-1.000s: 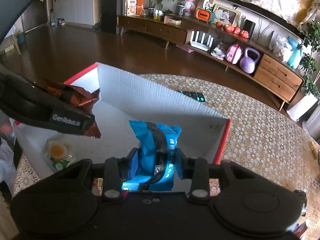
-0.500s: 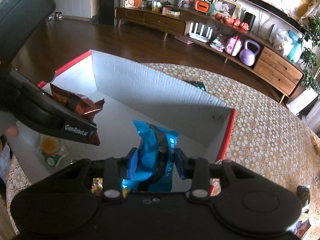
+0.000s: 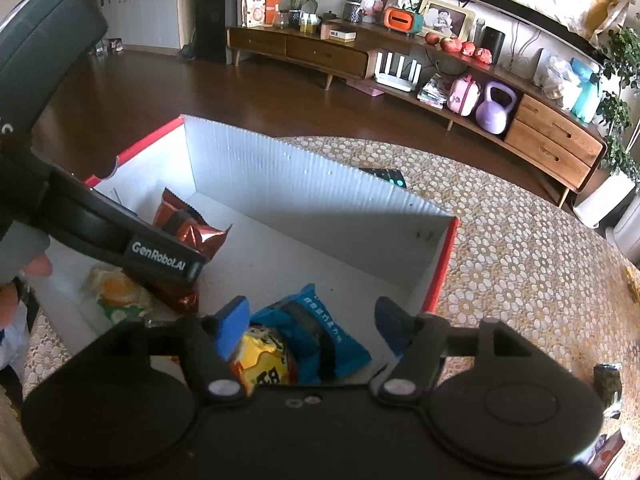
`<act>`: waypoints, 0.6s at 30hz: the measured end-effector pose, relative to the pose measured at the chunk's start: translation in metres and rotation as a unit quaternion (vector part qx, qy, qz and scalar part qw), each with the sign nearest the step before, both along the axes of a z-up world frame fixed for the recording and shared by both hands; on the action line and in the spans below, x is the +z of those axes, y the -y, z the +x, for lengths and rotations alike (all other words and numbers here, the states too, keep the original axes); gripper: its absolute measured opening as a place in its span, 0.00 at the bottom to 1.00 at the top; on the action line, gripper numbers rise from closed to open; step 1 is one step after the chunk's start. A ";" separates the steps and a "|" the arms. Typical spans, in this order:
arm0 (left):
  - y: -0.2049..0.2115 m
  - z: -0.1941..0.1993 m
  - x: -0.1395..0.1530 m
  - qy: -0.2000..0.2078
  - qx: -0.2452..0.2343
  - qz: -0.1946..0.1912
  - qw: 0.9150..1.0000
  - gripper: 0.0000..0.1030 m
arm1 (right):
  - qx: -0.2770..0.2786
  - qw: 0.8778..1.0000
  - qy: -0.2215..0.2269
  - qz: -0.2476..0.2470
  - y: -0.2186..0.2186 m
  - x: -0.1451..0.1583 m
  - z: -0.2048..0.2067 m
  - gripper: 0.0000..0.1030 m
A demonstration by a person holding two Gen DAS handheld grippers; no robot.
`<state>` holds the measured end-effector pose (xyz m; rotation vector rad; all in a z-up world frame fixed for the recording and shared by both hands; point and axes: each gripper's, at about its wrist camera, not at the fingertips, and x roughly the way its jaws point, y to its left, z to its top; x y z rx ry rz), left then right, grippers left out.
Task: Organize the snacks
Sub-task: 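Carry both bags over the red box and open both tools, then withdraw both tools from the box toward the remaining snacks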
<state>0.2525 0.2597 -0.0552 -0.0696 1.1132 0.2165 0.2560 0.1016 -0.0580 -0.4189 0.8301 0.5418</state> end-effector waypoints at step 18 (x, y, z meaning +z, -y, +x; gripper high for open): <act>0.022 -0.049 0.050 0.047 -0.020 -0.003 0.999 0.64 | -0.003 0.999 0.011 0.048 0.030 0.047 -0.035 0.88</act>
